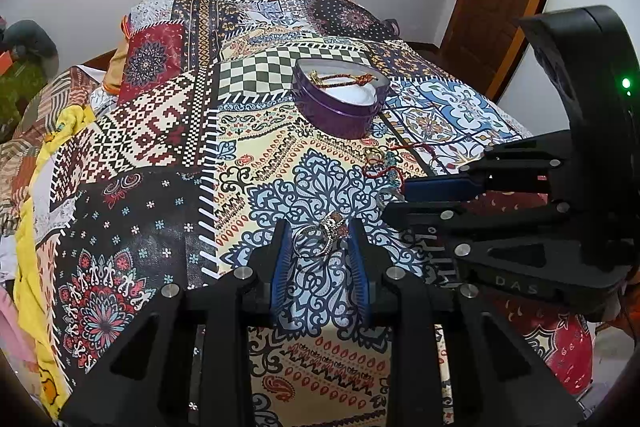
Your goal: Organize jewelry
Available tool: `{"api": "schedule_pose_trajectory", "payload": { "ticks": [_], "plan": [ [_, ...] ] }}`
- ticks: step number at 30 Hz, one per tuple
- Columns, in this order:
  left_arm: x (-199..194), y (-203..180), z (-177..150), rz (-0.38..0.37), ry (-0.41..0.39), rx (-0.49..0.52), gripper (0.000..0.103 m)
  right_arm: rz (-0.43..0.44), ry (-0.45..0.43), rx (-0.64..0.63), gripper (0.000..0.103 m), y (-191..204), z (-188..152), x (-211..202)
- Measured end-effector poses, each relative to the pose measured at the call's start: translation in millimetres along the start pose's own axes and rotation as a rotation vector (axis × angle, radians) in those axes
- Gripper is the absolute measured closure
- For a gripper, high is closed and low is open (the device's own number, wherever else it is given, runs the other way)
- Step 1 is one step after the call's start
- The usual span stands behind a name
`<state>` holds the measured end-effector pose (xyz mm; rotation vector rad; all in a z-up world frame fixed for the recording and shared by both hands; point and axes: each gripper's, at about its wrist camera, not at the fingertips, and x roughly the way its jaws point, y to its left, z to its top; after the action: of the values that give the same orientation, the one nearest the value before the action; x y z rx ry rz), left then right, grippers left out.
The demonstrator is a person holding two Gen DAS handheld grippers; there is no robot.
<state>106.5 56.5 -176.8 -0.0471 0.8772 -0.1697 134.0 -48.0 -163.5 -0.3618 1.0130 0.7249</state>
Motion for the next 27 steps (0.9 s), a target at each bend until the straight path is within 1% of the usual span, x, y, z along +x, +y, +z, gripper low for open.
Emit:
{"api": "schedule_pose_trajectory", "payload": {
  "ticks": [1,3,6,8,11,14,15,18,23,27],
  "plan": [
    [-0.8,-0.1,0.9,0.001,-0.002,0.001,0.075,-0.001,-0.004,0.007,0.085,-0.9,-0.7,-1.6],
    [-2.7,-1.3,3.6,0.006,-0.009,0.003,0.075,0.001,-0.013,0.019,0.095,-2.2,-0.8,-5.3],
    [-5.1,-3.7,8.0,0.013,-0.019,0.008,0.075,-0.011,-0.041,0.033,0.095,-4.8,-2.1,-14.1],
    [-6.3,-5.7,10.8,0.018,-0.025,0.012,0.075,-0.012,-0.050,0.035,0.095,-6.7,-3.4,-17.7],
    [-8.6,-7.6,12.6,0.029,-0.037,0.014,0.075,0.012,-0.040,0.021,0.095,-5.8,-4.4,-18.8],
    [-9.4,-6.9,13.3,0.035,-0.041,0.007,0.075,0.057,0.024,-0.002,0.094,-1.0,-4.7,-10.8],
    [-9.7,-6.1,13.2,0.039,-0.042,0.005,0.075,0.062,0.057,-0.003,0.091,1.0,-3.7,-4.7],
    [-11.4,-1.1,12.4,0.047,-0.043,-0.005,0.075,0.064,0.060,-0.008,0.085,2.6,3.1,1.2],
    [-15.0,9.3,10.8,0.058,-0.046,-0.022,0.075,0.035,0.074,-0.001,0.084,1.0,17.6,10.8],
    [-16.0,14.3,10.5,0.062,-0.051,-0.025,0.075,0.030,0.067,0.017,0.084,-4.4,25.3,15.2]
  ]
}}
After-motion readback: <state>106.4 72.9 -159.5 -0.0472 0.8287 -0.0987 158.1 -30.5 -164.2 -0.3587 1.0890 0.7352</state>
